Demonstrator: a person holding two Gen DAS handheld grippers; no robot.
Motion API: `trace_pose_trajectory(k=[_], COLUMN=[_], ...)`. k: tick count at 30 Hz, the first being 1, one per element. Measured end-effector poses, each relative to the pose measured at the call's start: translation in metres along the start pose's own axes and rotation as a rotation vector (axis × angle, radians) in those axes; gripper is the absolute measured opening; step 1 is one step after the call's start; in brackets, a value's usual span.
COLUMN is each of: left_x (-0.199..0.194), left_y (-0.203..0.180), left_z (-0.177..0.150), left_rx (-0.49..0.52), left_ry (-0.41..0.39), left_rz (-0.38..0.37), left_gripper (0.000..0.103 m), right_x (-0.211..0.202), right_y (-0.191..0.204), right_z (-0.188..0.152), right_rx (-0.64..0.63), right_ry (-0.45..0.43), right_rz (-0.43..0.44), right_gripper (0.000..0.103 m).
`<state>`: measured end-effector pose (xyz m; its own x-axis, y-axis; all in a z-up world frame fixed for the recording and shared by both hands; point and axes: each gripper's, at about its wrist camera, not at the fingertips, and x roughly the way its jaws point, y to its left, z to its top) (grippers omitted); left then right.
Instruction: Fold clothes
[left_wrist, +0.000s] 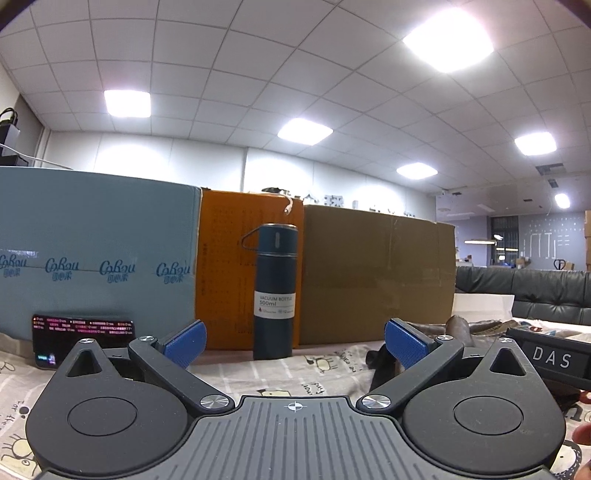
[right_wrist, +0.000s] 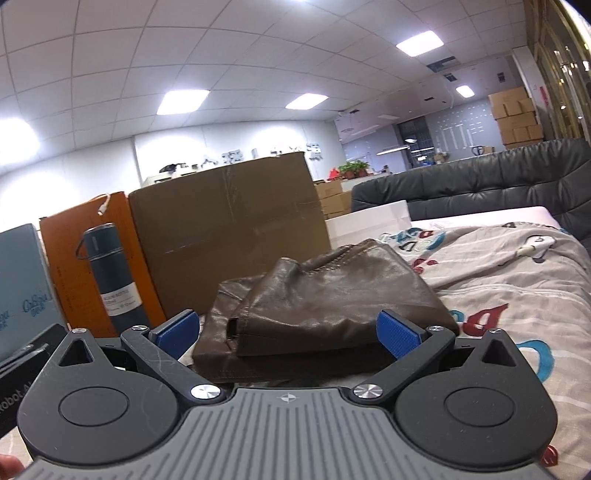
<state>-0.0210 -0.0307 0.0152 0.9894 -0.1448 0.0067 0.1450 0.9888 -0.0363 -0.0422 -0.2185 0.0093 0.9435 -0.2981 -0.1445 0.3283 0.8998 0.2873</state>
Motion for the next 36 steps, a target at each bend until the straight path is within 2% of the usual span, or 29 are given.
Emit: trace_pose_trajectory(k=[7,14,36], left_x=[0.0006,-0.0020,-0.0007], left_y=[0.0000,-0.0019,-0.0027], left_z=[0.0002,-0.0004,0.0000], left_rx=[0.005,0.015,0.018], left_ry=[-0.007,-0.017,-0.012], left_rz=[-0.014,-0.018,-0.020], left_gripper=[0.103,0.103,0.103], right_x=[-0.0071,-0.0048,-0.0041], right_y=[-0.0051,-0.0022,-0.0014], right_z=[-0.0012,-0.0014,-0.0013], right_rx=[0.025,0.011,0.010], right_ry=[-0.030,-0.018,-0.003], right_rz=[-0.026,0.009,0.035], right_gripper=[0.103,0.103,0.103])
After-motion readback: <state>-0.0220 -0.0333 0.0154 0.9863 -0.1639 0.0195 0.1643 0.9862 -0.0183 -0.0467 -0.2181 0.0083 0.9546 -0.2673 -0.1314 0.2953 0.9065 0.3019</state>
